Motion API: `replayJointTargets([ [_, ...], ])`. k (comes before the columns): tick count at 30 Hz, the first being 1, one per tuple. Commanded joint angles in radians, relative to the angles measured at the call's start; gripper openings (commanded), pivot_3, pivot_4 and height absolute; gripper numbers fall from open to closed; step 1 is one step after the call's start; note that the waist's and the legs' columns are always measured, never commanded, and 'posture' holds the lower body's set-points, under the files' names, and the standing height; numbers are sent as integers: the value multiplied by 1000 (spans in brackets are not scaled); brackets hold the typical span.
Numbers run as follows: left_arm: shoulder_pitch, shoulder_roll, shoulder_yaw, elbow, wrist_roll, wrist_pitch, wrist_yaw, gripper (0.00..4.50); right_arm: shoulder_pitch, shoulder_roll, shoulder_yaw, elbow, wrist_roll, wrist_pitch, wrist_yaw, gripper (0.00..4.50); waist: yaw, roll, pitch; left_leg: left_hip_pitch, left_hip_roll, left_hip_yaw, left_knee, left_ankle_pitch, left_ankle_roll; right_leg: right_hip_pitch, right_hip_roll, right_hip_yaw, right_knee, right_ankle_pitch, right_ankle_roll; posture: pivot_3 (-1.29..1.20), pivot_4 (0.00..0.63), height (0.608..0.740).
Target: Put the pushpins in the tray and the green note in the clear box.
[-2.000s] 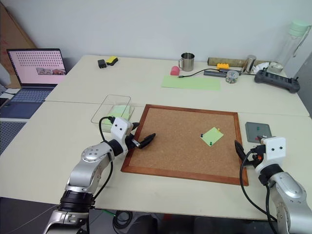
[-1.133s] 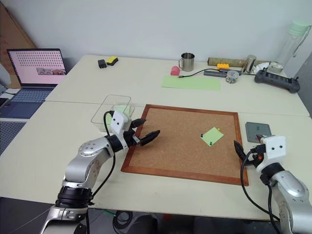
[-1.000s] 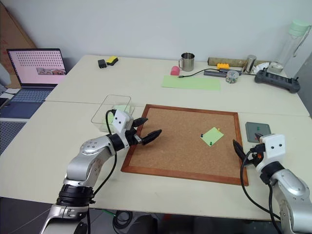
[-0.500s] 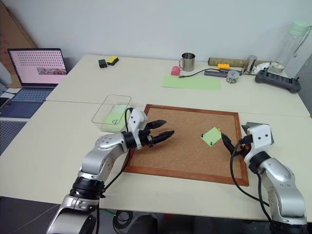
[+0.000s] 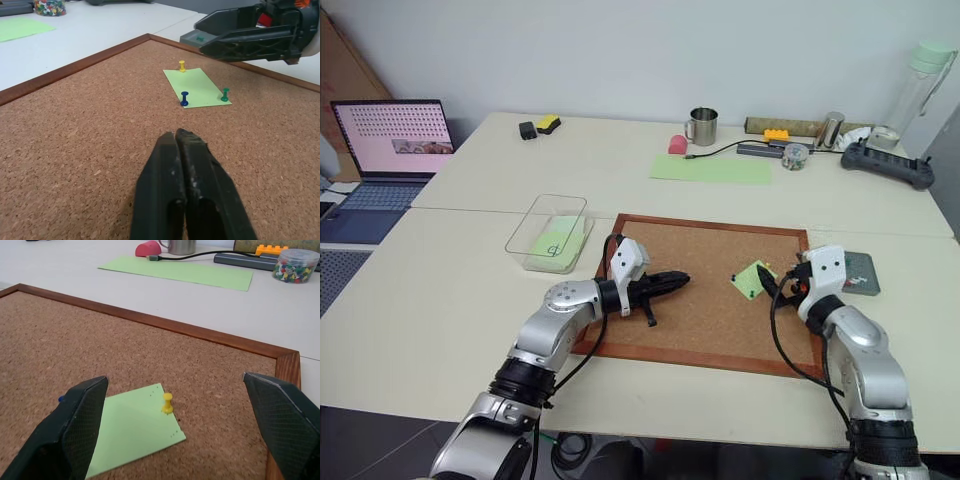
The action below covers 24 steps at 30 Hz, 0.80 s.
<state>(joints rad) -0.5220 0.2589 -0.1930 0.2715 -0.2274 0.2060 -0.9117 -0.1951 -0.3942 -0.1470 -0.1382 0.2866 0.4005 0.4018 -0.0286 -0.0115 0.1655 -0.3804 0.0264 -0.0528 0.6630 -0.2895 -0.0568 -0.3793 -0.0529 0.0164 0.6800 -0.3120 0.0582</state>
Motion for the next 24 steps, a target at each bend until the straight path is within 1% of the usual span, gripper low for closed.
replayJointTargets([
  [1, -11, -10, -16, 18, 19, -28, -10, 43, -33, 5, 15, 29, -12, -12, 3, 4500, 0, 0, 0, 0, 0, 0, 0, 0, 0, 0, 0, 0, 0, 0, 0, 0, 150, 740],
  [6, -19, -7, -58, 98, 92, -11, 22, 43, -70, 20, 42, 92, -19, -13, 12, 4500, 0, 0, 0, 0, 0, 0, 0, 0, 0, 0, 0, 0, 0, 0, 0, 0, 150, 740],
  [10, -24, -15, -59, 114, 95, -8, 10, 43, -125, 21, 50, 158, -43, 1, -4, 4500, 0, 2, -1, 1, 0, 0, 1, 0, 0, 1, 0, 0, 1, 0, 0, 0, 150, 740],
  [15, -25, -15, -51, 115, 100, -16, 14, 43, -155, 19, 50, 213, -49, -9, 7, 4500, 3, 2, -1, 1, 0, 0, 1, 0, 0, 2, 0, -1, 0, 0, 0, 0, 150, 740],
  [17, -27, -15, -44, 119, 101, -22, 19, 0, -160, 26, 42, 228, -50, -18, -5, 4141, 3, 2, -1, 1, 0, 0, 1, 0, 0, 2, 0, 0, 1, 0, 0, 0, 150, 740],
  [18, -28, -15, -43, 120, 101, -24, 19, 0, -161, 26, 41, 232, -50, -21, -5, 4046, 3, 2, -1, 1, 0, 0, 1, 0, 0, 2, 0, 0, 1, 0, 0, 0, 150, 740],
  [21, -30, -15, -40, 119, 101, -22, 17, 0, -160, 25, 43, 237, -49, -25, 0, 3421, 2, 2, -1, 1, 0, 0, 1, 0, 0, 2, 0, 0, 1, 0, 0, 0, 150, 740],
  [24, -27, -14, -40, 113, 100, -20, 15, 0, -158, 28, 41, 235, -47, -26, 1, 2890, 2, 2, -2, 1, 0, 0, 1, 0, 0, 2, 0, 0, 1, 0, 0, 0, 150, 740],
])
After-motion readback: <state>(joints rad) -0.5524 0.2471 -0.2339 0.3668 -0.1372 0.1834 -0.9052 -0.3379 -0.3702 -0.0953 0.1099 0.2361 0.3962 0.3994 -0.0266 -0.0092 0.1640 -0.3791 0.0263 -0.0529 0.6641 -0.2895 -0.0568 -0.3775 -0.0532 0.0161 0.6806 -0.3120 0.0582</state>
